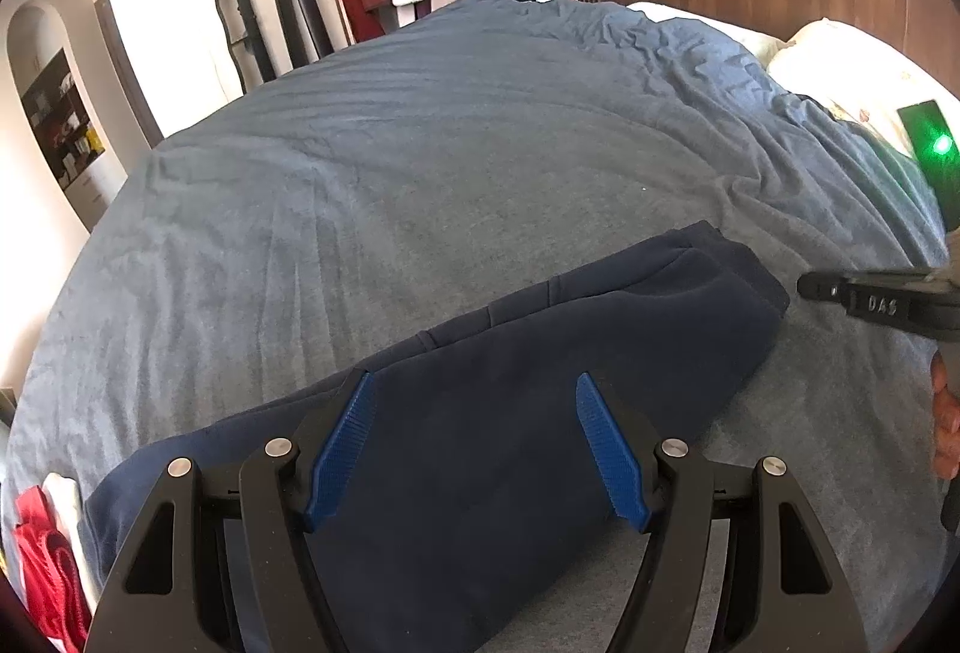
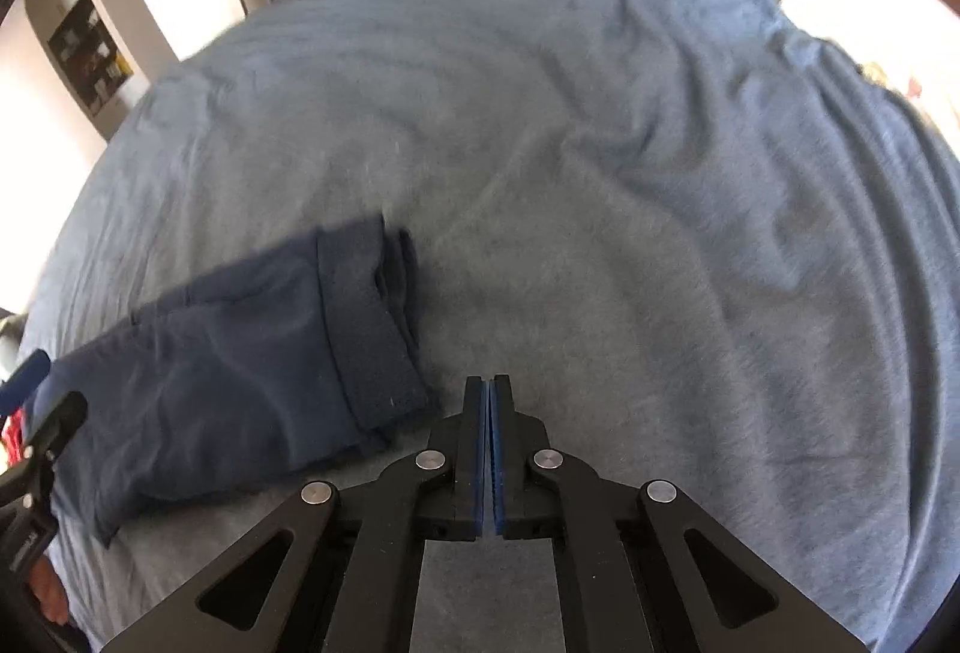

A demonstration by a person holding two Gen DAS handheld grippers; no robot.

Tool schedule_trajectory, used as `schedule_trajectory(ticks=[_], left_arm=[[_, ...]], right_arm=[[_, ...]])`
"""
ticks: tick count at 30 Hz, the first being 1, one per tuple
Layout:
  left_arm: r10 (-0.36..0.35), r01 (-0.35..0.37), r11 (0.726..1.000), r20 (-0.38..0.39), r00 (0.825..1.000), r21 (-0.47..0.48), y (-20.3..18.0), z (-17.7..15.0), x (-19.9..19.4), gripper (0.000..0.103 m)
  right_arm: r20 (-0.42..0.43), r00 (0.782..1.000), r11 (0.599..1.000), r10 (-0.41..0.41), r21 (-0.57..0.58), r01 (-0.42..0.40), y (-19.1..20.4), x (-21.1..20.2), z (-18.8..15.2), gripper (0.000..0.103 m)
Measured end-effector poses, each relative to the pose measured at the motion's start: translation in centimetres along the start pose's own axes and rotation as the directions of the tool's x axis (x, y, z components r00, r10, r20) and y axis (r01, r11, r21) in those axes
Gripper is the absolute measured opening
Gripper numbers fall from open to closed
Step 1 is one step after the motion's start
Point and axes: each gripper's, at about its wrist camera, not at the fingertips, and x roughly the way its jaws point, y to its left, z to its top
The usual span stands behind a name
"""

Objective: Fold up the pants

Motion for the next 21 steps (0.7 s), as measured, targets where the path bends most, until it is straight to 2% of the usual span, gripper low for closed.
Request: schedule_trajectory(ticks=[2,3,4,7,12,14,16,17,19,21], left_arm=[[-0.009,0.009,1.000,-0.001,1.000,-0.007,0.1,0.1,0.1,0.069],[-0.009,0.009,1.000,0.001,1.000,-0.009,0.0,0.2,0.1,0.069],[-0.007,0.007,1.000,0.002,1.000,-0.009,0.1,0.2,0.1,0.069],[-0.004,0.004,1.000,0.007,1.000,-0.006,0.0,0.3,0.1,0.071],[0.009,-0.009,1.000,0.010,1.000,0.012,-0.1,0.5,0.3,0.071],[0.015,-0.015,1.000,0.011,1.000,0.016,0.1,0.5,0.4,0.071],[0.018,-0.018,1.000,0.008,1.000,0.009,0.3,0.5,0.6,0.071],[0.018,-0.018,1.000,0.006,1.000,0.002,0.5,0.5,0.7,0.071],[0.016,-0.016,1.000,0.004,1.000,-0.007,0.6,0.6,0.9,0.071],[0.016,-0.016,1.000,0.004,1.000,-0.011,0.5,0.5,1.0,0.071]], right_arm=[[0.035,0.999,1.000,0.008,-0.011,-0.008,0.4,-0.8,0.3,0.012],[0.057,0.998,0.999,0.036,-0.028,-0.035,0.8,-1.1,0.9,0.031],[0.068,0.996,0.998,0.053,-0.038,-0.050,1.2,-1.3,1.1,0.045],[0.083,0.992,0.993,0.091,-0.087,-0.084,2.8,-0.7,2.5,0.045],[0.042,0.992,0.986,0.120,-0.119,-0.114,4.2,2.0,3.8,0.043],[0.019,0.994,0.987,0.106,-0.123,-0.103,4.4,3.2,4.1,0.037],[0.003,0.993,0.986,0.120,-0.114,-0.119,4.5,3.6,4.2,0.016],[-0.005,0.993,0.987,0.116,-0.109,-0.116,4.4,3.8,4.1,0.016],[0.003,0.994,0.988,0.109,-0.108,-0.108,4.1,3.5,3.9,0.007],[0.031,0.997,0.989,0.077,-0.130,-0.072,4.1,2.8,3.5,0.005]])
